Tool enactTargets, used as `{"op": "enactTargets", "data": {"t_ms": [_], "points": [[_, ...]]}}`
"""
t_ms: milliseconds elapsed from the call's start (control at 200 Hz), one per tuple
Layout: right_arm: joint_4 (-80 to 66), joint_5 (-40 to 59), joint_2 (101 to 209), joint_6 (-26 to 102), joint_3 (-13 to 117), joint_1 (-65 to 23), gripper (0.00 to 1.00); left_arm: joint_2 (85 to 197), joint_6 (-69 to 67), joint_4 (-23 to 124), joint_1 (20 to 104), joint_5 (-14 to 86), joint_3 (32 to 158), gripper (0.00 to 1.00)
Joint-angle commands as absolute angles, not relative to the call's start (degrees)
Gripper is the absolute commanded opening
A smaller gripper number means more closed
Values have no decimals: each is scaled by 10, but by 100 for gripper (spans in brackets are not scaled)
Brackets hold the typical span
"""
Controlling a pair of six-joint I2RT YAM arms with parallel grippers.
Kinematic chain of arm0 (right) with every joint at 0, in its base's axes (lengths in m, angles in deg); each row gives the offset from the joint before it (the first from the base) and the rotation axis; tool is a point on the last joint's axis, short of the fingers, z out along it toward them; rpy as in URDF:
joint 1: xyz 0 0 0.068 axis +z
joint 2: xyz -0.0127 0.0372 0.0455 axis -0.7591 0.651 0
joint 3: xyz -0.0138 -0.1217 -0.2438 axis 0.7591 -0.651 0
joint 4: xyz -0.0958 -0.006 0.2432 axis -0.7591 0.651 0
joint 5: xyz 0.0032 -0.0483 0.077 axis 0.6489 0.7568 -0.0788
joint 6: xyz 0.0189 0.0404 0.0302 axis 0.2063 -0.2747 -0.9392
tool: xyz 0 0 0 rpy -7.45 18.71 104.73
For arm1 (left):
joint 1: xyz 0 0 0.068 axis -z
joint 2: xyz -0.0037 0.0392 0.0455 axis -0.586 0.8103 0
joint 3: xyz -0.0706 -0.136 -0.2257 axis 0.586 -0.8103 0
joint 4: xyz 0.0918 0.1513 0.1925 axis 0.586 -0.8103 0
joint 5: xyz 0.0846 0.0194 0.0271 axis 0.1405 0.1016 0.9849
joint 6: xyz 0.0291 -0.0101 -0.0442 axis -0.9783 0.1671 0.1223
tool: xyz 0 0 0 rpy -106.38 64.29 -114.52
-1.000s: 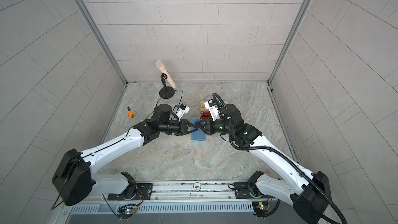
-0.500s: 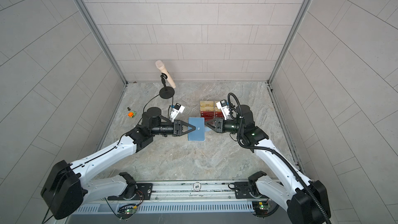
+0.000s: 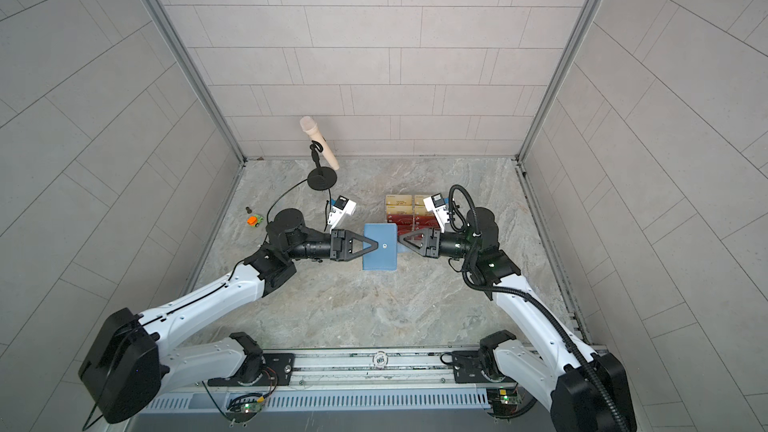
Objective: Put the credit cards into the card holder
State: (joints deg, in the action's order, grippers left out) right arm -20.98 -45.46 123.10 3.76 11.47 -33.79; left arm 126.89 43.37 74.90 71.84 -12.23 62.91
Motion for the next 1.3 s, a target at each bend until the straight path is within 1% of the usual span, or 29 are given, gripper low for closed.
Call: {"op": "enactTargets", "data": {"t_ms": [0, 325, 481, 726, 926, 1176, 1297], "points": [[-243, -477, 1206, 19, 119, -337, 29, 1276, 436, 793, 716, -138, 633, 0], [-199, -480, 1192, 47, 123, -335, 30, 1293, 438, 805, 715, -152, 647, 0], [-154, -478, 1185, 84, 122, -336, 29, 1289, 445, 817, 715, -157, 645, 0], [-172, -480, 1184, 80, 126, -338, 29, 1271, 450, 824, 715, -157, 629, 0], [-175, -484, 1186, 82, 136, -321, 31, 1268, 468, 858, 716, -155, 622, 0], [-185, -490, 1193, 82, 149, -309, 32, 1271, 468, 860, 719, -159, 622, 0], [-172, -492, 1188, 94, 161, -308, 34, 1269, 464, 860, 720, -160, 621, 0]]}}
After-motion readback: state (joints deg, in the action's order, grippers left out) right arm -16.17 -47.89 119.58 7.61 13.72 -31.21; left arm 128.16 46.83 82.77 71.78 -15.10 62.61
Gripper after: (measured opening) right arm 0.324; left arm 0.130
